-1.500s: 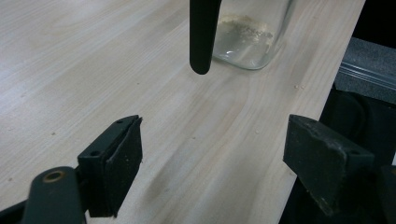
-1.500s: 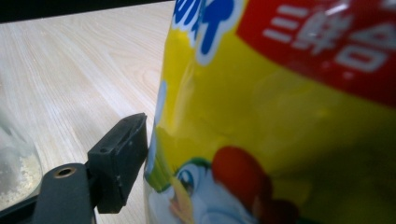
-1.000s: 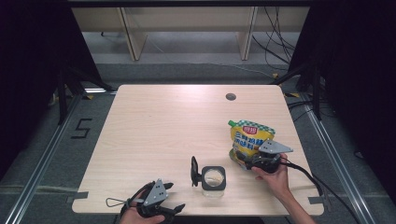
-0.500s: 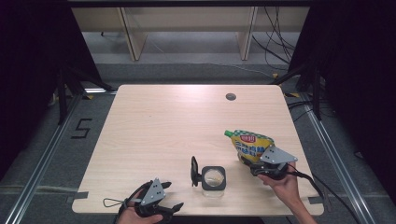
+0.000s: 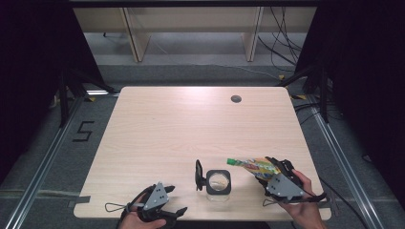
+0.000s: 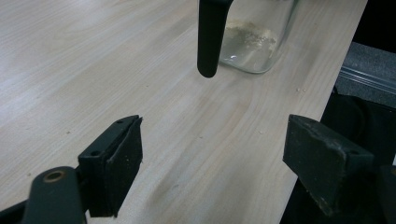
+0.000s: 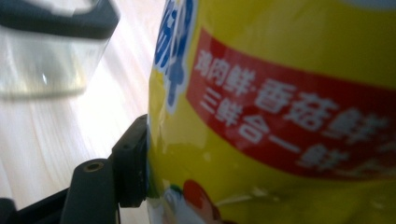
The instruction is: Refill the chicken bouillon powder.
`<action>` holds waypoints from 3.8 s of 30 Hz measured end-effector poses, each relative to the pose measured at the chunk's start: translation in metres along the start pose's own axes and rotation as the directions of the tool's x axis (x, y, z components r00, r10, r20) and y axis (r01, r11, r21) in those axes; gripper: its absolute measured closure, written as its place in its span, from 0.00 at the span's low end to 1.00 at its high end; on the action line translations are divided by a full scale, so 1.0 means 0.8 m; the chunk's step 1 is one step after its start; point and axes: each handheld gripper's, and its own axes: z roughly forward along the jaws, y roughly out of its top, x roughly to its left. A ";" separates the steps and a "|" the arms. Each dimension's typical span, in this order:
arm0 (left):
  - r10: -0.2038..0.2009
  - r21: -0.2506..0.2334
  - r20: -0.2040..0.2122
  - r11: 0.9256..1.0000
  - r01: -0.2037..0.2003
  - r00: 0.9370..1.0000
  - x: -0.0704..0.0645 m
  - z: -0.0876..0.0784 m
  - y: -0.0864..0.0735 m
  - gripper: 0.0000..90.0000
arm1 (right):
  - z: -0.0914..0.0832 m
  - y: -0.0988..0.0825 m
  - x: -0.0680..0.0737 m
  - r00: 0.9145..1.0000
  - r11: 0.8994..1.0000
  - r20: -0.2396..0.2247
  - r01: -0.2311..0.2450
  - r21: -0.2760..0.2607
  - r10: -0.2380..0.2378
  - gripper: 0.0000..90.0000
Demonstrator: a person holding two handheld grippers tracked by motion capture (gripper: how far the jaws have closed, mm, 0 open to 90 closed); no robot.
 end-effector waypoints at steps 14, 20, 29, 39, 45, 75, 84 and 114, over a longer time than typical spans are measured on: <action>0.002 0.007 -0.004 1.000 -0.002 1.000 0.001 0.000 0.000 0.21 | 0.000 0.018 0.031 0.964 0.962 0.057 0.255 0.098 -0.261 0.38; 0.010 0.010 -0.008 1.000 -0.010 1.000 0.003 0.000 0.000 0.21 | 0.000 0.020 0.036 0.936 0.935 0.086 0.331 0.127 -0.343 0.38; -0.003 0.014 -0.001 1.000 0.003 1.000 0.002 0.002 0.000 0.21 | -0.004 0.027 0.040 0.834 0.837 0.136 0.501 0.219 -0.535 0.38; 0.009 0.020 0.003 1.000 -0.009 1.000 0.002 -0.003 0.000 0.21 | -0.001 0.037 0.050 0.735 0.752 0.180 0.604 0.263 -0.654 0.39; -0.001 0.021 0.005 1.000 0.001 1.000 0.001 0.000 -0.001 0.21 | 0.003 0.037 0.054 0.711 0.738 0.203 0.628 0.246 -0.673 0.39; 0.039 0.032 0.012 0.999 -0.039 0.999 0.006 -0.001 -0.001 0.21 | 0.007 0.042 0.070 0.586 0.638 0.255 0.697 0.327 -0.770 0.39; -0.004 0.014 0.015 1.000 0.004 1.000 0.002 0.000 -0.001 0.21 | 0.006 0.042 0.071 0.580 0.635 0.260 0.697 0.332 -0.772 0.39; 0.007 0.013 0.008 1.000 -0.007 1.000 0.001 -0.003 0.000 0.21 | 0.001 0.032 0.087 0.657 0.733 0.329 0.579 0.357 -0.679 0.39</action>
